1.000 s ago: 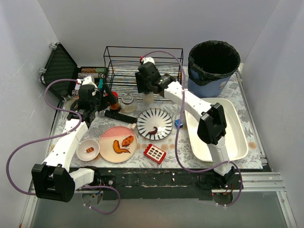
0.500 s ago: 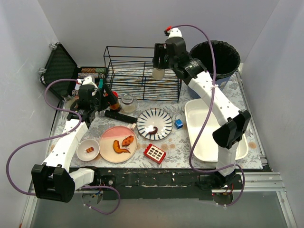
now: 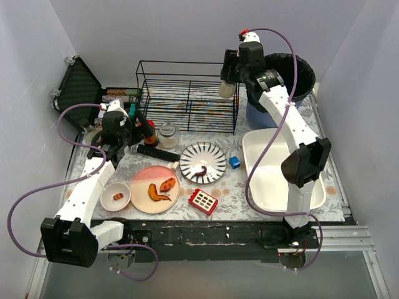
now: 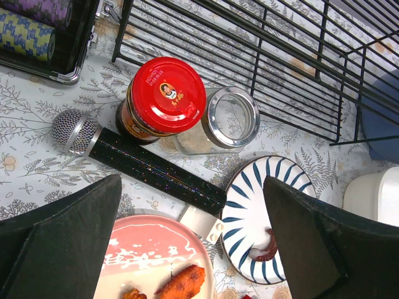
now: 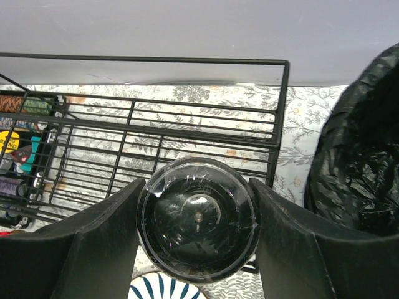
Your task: Clear the kitchen counter
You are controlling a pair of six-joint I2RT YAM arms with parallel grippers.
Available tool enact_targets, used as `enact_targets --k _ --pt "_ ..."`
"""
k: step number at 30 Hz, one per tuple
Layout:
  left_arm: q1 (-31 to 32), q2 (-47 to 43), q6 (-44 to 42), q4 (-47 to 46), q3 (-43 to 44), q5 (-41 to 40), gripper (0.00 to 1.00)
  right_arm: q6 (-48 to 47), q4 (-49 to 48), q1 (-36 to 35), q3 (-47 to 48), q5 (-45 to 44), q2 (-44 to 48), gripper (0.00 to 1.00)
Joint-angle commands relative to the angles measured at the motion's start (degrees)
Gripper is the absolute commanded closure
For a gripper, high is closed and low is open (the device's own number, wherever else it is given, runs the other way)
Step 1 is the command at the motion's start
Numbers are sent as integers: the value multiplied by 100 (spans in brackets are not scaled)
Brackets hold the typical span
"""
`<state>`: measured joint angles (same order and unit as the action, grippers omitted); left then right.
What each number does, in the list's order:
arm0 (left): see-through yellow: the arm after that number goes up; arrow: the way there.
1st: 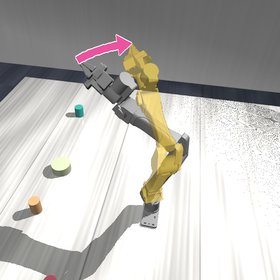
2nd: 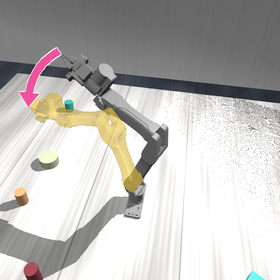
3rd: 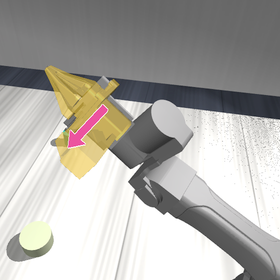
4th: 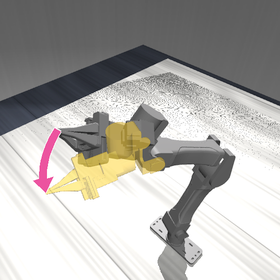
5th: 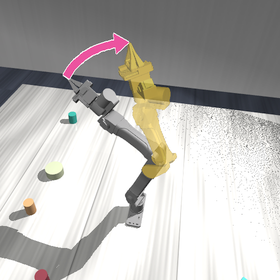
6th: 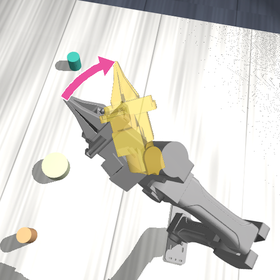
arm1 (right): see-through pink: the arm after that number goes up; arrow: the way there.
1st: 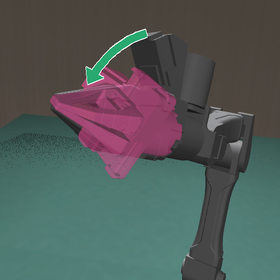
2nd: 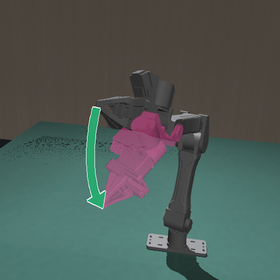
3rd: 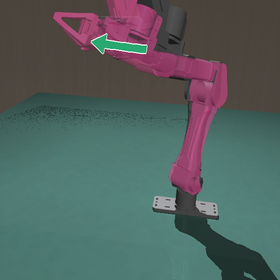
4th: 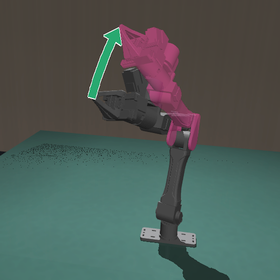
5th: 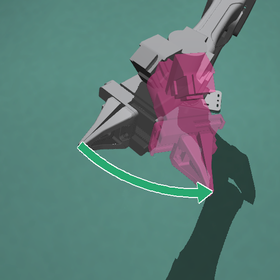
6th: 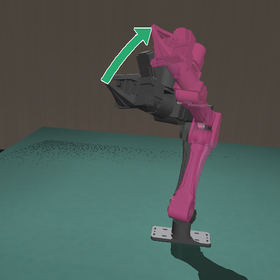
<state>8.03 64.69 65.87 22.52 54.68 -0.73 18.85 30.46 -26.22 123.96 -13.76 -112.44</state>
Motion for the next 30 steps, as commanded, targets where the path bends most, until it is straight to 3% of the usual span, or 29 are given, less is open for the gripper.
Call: enact_targets --k 1,13,14,16,18,21,25,30 --pt "-21 -202 -4 68 -71 64 2 -136 -690 -50 313 189 -76 99" --pt "-21 -237 -30 103 -89 64 2 -356 -743 -41 -144 -65 -216 99" --pt "-21 -228 -39 94 -97 64 2 -365 -708 -41 -144 -57 -234 93" --pt "-21 -211 -30 94 -106 64 2 -382 -664 -41 -144 5 -269 65" --pt "-21 -202 -30 86 -97 64 2 -382 -611 -41 -144 66 -287 45" --pt "-21 -176 -39 86 -97 249 2 -391 -506 -41 -135 84 -331 29" --pt "-21 -193 -56 94 -97 249 2 -505 -506 -41 -136 189 -322 15" --pt "-21 -167 -109 103 -80 284 2 -628 -506 -41 -127 119 -261 11"
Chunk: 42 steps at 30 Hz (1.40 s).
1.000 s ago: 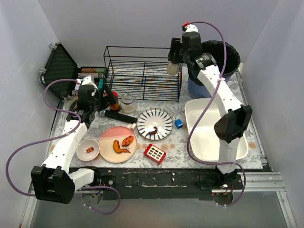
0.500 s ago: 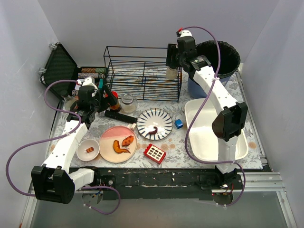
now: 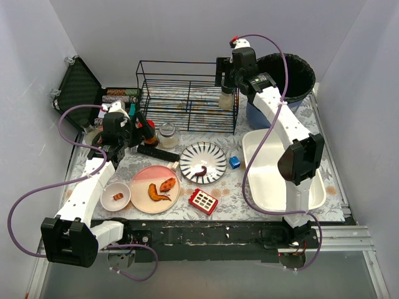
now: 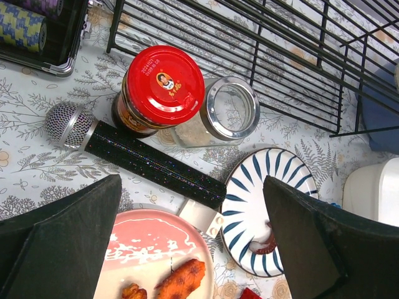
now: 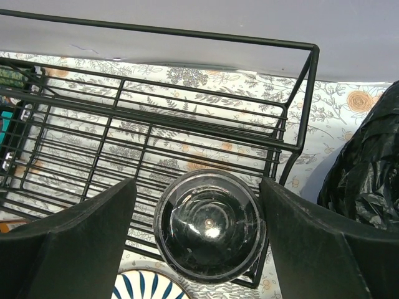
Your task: Clear the kitchen counter
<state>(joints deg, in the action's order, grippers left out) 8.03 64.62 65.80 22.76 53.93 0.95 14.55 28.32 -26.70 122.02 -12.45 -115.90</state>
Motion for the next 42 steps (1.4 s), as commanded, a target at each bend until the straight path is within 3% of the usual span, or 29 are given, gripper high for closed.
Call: enact_targets --k 1,10,15,21,34,42 --pt "-21 -134 -146 79 21 177 2 -215 -292 7 77 -12 120 11" --pt "-4 480 -348 -17 477 266 2 -268 -239 -2 -256 -47 1243 9" --pt "5 1078 -261 -35 758 -726 2 -172 -151 -46 -1082 -47 2210 9" --pt "5 1834 -208 9 1224 -1176 2 13 -28 -160 -2189 67 3370 9" --pt "5 2555 -225 -360 1541 -684 2 198 271 -187 -3570 146 4699 9" --pt "102 2714 -489 -396 1594 -719 30 286 218 -195 -4089 111 4962 9"
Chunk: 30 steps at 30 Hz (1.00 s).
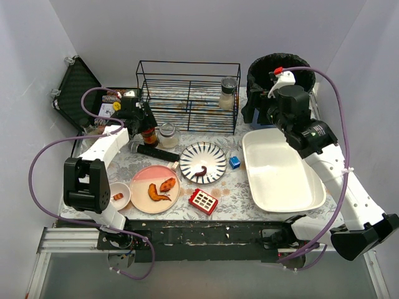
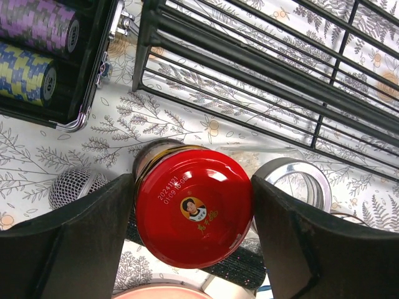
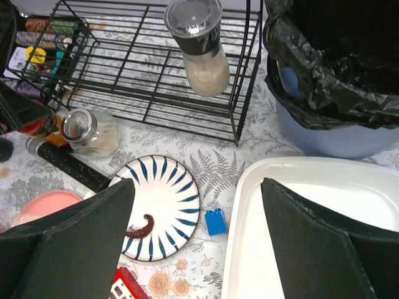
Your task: Clear the kitchen counter
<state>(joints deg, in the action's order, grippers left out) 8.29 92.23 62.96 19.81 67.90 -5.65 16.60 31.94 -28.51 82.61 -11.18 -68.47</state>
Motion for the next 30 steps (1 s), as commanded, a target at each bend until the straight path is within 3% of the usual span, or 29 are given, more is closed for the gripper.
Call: enact_targets --k 1,4,5,7,10,17,25,30 --pt "85 -38 -231 -100 197 -103 34 80 -171 -5 -166 -25 237 9" --pt "102 -12 -302 -83 215 -199 38 80 -180 -5 -184 -16 272 9" --pt "111 -3 -319 -48 206 -208 39 80 -188 -5 -201 -25 272 15" --pt "137 6 -354 5 215 -235 39 89 -180 -5 -210 -16 281 15" --pt "181 32 -416 66 206 -287 25 98 -197 -5 -236 28 281 15" --pt "234 129 -477 119 215 -366 21 107 -215 -5 -324 55 343 15" --pt "252 129 -548 251 390 -489 61 98 -224 -5 -377 28 430 15" --pt "260 -152 -539 637 715 -709 95 107 -224 -5 -368 37 448 15"
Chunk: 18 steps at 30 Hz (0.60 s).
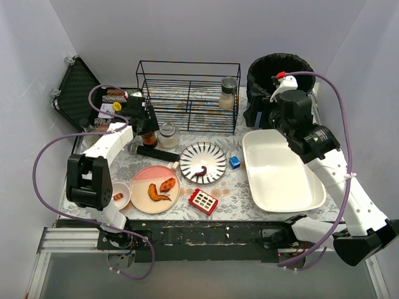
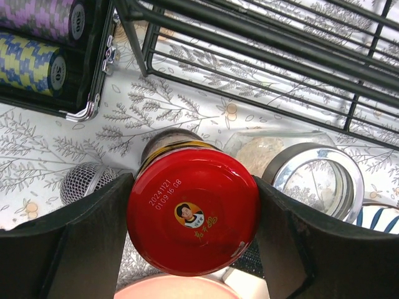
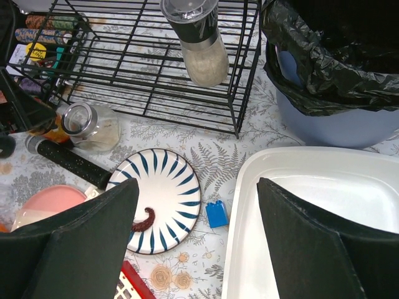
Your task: Clear the kitchen counter
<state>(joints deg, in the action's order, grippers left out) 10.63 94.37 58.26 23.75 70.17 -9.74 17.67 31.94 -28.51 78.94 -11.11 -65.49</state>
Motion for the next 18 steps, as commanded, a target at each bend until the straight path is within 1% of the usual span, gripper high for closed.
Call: enact_targets --k 1,5,10,14,18 --pt "27 -462 -60 340 584 -301 100 -1 -215 -14 -1 30 151 16" --pt "18 -726 -174 727 989 -257 100 8 -215 -5 -10 74 142 16" --pt "27 -788 -412 1430 1911 -117 100 17 -259 -5 -63 144 151 16" --pt "27 -736 -508 2054 2886 252 100 17 -241 -5 -45 171 142 16" --pt "35 -578 -491 2459 3765 770 100 8 -241 -5 -54 189 133 16"
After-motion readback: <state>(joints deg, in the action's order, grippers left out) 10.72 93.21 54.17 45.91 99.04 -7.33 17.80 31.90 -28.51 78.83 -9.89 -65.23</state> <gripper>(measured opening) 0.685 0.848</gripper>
